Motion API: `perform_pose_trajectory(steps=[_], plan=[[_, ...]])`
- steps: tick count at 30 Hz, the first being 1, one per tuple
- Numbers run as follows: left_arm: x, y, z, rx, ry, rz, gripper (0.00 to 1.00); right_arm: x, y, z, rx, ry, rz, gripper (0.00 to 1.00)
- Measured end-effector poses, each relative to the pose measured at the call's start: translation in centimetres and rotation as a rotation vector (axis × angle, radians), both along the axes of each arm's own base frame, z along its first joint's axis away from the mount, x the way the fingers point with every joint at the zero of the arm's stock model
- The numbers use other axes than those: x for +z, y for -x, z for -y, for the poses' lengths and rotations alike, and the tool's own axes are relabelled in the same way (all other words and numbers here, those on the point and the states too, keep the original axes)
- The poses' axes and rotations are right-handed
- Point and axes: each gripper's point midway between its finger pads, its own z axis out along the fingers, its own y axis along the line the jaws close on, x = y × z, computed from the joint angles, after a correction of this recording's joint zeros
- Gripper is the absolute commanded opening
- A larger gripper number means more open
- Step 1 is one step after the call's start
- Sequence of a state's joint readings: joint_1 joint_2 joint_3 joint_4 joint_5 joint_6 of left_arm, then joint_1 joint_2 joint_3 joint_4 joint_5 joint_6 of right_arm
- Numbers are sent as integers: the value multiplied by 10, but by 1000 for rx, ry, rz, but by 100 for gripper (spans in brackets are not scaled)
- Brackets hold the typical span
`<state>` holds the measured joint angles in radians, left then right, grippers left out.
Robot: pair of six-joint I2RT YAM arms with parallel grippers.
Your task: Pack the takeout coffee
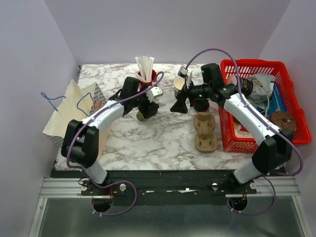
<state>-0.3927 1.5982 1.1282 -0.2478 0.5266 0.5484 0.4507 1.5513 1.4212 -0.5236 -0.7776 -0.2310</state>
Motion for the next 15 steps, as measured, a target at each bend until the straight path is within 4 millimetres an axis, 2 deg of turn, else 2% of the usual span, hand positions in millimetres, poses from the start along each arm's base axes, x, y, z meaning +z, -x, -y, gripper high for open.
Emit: perform_pose_trajectory(steps=[7, 15], plan=[[-18, -28, -6, 80, -3, -59, 97, 1, 3, 10, -17, 7, 17, 100], [-17, -42, -24, 159, 30, -76, 99, 2, 3, 13, -23, 8, 24, 100]])
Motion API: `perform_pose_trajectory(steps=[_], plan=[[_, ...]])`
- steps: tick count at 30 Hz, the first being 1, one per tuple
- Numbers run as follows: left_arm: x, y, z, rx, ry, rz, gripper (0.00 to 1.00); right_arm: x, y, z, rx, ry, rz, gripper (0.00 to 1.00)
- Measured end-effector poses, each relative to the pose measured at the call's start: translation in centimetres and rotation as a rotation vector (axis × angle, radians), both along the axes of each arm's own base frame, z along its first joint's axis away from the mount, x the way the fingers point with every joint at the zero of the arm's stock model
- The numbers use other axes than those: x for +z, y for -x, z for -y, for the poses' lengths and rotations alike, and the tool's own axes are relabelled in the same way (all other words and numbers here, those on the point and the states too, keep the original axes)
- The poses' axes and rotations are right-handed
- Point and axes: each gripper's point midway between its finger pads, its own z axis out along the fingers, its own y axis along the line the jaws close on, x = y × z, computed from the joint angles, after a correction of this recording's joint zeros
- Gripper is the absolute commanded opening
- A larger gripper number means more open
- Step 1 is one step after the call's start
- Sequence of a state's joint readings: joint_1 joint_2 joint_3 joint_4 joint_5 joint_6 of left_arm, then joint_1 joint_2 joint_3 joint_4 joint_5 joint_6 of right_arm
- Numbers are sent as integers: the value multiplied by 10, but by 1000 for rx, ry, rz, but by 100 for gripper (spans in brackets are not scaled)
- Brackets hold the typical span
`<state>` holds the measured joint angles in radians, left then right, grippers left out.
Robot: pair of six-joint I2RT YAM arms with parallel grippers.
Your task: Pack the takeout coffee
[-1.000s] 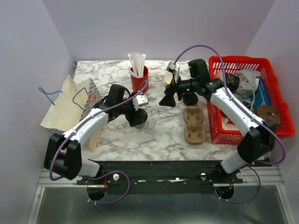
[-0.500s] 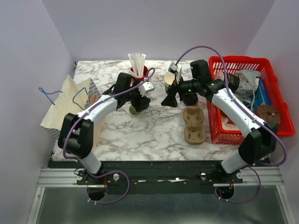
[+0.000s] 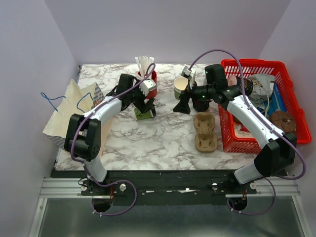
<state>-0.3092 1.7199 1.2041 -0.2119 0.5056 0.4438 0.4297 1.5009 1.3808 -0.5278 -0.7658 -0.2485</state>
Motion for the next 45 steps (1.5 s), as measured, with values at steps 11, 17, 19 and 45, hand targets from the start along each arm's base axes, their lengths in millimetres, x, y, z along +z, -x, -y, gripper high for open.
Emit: perform_pose_trajectory(steps=[11, 17, 19, 45], plan=[[14, 12, -1, -109, -58, -8, 99, -4, 0, 0, 1, 6, -13, 100], [7, 36, -13, -223, -157, -19, 99, -4, 0, 0, 0, 7, -16, 100], [-1, 45, -17, -249, -179, -38, 99, -4, 0, 0, 0, 6, -17, 100], [-69, 77, -22, -314, -202, -228, 81, -17, -2, -1, -1, 21, -54, 100]])
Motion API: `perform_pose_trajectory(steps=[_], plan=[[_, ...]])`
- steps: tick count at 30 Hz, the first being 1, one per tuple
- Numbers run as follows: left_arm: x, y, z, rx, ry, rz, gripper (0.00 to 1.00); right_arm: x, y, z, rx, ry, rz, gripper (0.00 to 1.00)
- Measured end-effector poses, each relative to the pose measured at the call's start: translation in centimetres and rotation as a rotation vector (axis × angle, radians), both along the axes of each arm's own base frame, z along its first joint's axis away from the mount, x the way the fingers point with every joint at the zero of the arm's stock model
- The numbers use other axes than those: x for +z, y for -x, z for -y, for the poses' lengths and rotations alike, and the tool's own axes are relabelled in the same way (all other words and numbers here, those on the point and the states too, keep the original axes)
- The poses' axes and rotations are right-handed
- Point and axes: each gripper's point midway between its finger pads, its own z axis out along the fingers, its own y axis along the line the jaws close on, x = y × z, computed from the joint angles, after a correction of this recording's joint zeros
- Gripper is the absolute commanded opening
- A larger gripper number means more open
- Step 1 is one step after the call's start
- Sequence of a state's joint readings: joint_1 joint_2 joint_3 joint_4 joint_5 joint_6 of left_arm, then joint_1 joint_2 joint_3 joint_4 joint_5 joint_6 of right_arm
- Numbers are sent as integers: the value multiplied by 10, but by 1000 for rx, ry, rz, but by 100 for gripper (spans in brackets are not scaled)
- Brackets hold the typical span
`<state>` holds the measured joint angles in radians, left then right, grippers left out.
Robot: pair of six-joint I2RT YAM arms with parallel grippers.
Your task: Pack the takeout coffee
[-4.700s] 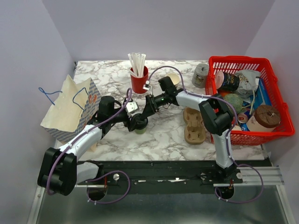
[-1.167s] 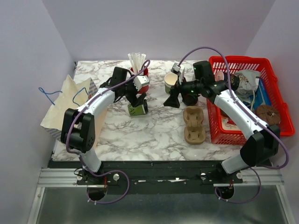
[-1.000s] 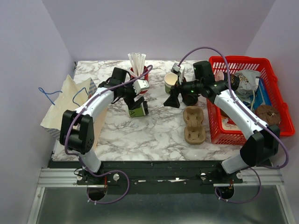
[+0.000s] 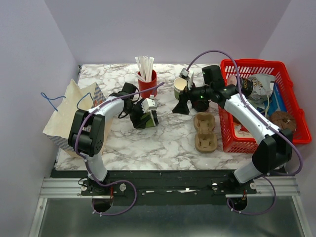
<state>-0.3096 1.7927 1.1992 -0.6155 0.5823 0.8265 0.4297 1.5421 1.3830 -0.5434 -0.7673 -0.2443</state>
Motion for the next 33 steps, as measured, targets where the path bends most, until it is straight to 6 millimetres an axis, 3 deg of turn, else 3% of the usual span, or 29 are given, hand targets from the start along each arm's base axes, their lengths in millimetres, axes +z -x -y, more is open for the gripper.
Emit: perform_pose_trajectory(steps=[4, 7, 11, 14, 19, 23, 33], plan=[[0, 3, 1, -12, 8, -10, 67, -3, -1, -1, 1, 3, -9, 100], [2, 8, 4, -15, 29, -32, 64, -6, 0, -2, 11, 0, -20, 100], [11, 17, 8, -10, 79, -64, 64, -6, 3, -6, 65, -9, -22, 100], [31, 30, 14, -22, 147, -77, 67, -1, 10, -7, 164, -15, 33, 100], [86, 54, 26, -86, 282, -59, 71, 10, 18, -4, 353, 12, 266, 100], [117, 70, 31, -144, 347, -57, 72, 10, 30, -4, 473, 42, 467, 100], [138, 97, 31, -211, 380, -119, 72, 21, 73, -28, 727, 53, 885, 100]])
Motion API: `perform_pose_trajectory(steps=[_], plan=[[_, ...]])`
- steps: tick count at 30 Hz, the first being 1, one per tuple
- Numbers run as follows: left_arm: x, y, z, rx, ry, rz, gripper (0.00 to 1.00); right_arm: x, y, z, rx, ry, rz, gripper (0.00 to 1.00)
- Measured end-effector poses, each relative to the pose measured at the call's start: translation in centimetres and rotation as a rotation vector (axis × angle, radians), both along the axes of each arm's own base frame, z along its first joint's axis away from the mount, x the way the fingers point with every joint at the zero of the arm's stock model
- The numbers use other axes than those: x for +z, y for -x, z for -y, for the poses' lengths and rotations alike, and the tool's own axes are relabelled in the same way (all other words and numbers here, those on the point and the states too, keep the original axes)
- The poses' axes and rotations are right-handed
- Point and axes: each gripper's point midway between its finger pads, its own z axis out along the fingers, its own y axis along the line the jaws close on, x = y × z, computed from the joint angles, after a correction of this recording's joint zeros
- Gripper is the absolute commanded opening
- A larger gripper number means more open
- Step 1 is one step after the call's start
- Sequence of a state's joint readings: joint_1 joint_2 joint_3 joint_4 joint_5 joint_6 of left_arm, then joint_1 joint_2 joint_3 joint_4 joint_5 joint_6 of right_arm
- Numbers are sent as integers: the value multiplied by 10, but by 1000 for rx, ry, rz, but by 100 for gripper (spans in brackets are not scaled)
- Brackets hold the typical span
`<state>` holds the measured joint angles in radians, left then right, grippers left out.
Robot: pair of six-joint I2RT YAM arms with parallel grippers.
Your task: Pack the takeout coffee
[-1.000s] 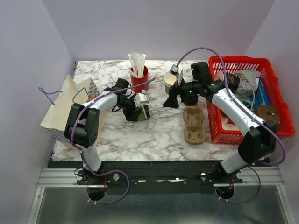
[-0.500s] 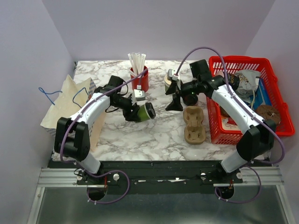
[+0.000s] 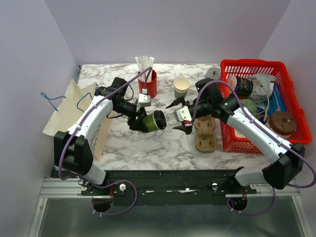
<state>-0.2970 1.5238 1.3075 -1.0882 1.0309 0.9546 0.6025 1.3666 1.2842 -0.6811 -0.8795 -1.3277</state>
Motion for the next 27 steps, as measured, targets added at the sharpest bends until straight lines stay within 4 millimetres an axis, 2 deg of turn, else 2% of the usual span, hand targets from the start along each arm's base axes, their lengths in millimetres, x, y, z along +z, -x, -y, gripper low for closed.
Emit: perform_pose_trajectory(steps=[9, 27], plan=[[4, 9, 2, -28, 3, -14, 72, -4, 10, -15, 67, 6, 71, 100], [11, 15, 5, -47, 25, -28, 72, -20, 10, -29, 116, 48, 101, 100]])
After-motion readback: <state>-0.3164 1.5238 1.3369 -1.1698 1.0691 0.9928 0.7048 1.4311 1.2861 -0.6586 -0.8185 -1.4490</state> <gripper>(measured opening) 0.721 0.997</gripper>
